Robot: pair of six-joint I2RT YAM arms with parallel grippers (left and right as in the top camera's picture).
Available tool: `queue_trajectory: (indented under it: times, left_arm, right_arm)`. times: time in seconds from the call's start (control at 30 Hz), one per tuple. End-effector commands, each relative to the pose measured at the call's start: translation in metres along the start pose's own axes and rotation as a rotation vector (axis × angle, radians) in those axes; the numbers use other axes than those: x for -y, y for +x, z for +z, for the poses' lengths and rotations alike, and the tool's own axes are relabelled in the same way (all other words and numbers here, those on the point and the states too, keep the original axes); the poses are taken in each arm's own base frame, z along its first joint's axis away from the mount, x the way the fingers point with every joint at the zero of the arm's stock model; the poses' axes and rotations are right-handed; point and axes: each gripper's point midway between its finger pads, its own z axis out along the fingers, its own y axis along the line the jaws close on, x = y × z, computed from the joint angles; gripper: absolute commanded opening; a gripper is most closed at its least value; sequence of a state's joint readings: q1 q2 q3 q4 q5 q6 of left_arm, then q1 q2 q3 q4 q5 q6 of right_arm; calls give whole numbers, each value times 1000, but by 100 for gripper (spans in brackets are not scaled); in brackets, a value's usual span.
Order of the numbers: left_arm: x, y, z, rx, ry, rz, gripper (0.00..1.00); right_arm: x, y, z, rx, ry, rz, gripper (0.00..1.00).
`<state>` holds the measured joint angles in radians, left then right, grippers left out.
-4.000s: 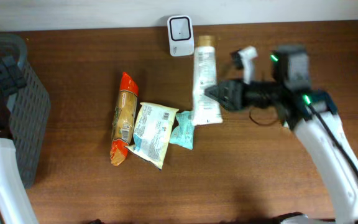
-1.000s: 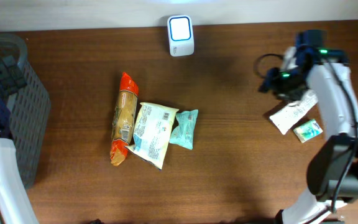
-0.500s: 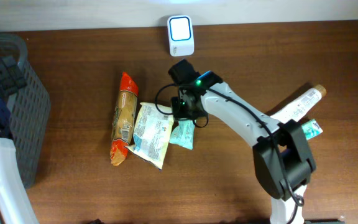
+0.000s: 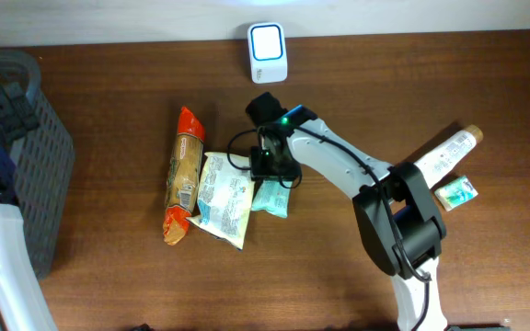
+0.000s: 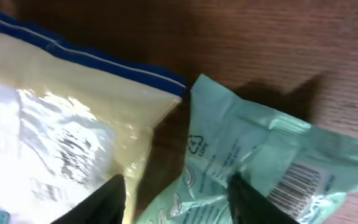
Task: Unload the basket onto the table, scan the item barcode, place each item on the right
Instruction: 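Reach the right gripper toward the green pouch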
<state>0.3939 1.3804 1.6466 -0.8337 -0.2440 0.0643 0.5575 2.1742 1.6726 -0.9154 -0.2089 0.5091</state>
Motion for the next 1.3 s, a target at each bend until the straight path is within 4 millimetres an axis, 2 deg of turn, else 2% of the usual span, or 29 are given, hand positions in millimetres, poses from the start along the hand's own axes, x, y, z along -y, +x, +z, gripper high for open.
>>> queue_trajectory:
  times: [0.0, 0.07, 0.1, 0.13, 0.17, 0.23, 0.3, 0.37, 0.47, 0.53, 0.63, 0.77, 0.83, 0.93, 1.03, 1.13, 1.17, 1.2, 1.27]
  left_arm:
    - [-2, -2, -2, 7, -6, 10, 99]
    - [-2, -2, -2, 7, -6, 10, 99]
    - [-2, -2, -2, 7, -6, 10, 99]
    - [-2, -2, -2, 7, -6, 10, 99]
    - [-2, -2, -2, 7, -6, 10, 99]
    - [-2, -3, -2, 7, -6, 10, 99]
    - [-2, -2, -2, 7, -6, 10, 99]
    - [-2, -2, -2, 7, -6, 10, 99]
    - [-2, -2, -2, 7, -6, 10, 99]
    - [-2, -2, -2, 7, -6, 10, 99]
    - [-2, -2, -2, 7, -6, 10, 99]
    - [-2, -2, -2, 7, -6, 10, 99]
    - [-2, -3, -2, 7, -6, 10, 99]
    - [-2, -2, -2, 7, -6, 10, 99]
    - [-2, -3, -2, 7, -6, 10, 99]
    - [-2, -2, -2, 7, -6, 10, 99]
    - [-2, -2, -2, 7, -6, 10, 99]
    - [-2, -2, -2, 7, -6, 10, 99]
    - [-2, -2, -2, 7, -6, 10, 99]
  right_arm:
    - [20, -3, 2, -49, 48, -37, 56]
    - [6, -11, -23, -35, 19, -66, 56]
    - [-5, -13, -34, -34, -15, -82, 53]
    - [-13, -14, -41, -35, -45, -87, 33]
    - [-21, -13, -43, -41, -77, -93, 18]
    - [-27, -4, -38, -65, -79, -106, 4]
    - [-29, 7, -31, -89, -64, -120, 4]
    - [-30, 21, -14, -114, -40, -129, 4]
    - [-7, 39, 11, -150, 43, -91, 4]
    - [4, 51, 16, -191, 71, -71, 4]
    - [20, 58, 10, -221, 147, -101, 4]
    - [61, 62, -5, -286, 260, -155, 4]
    - [79, 56, -11, -289, 284, -150, 4]
    - [94, 40, -24, -265, 258, -157, 4]
    - [91, 21, -58, -167, 223, -177, 4]
    - [86, 4, -108, -16, 178, -190, 5]
    - [87, 3, -117, 3, 158, -201, 5]
    - [89, 2, -119, 5, 142, -192, 6]
    - [83, 4, -112, -19, 86, -233, 5]
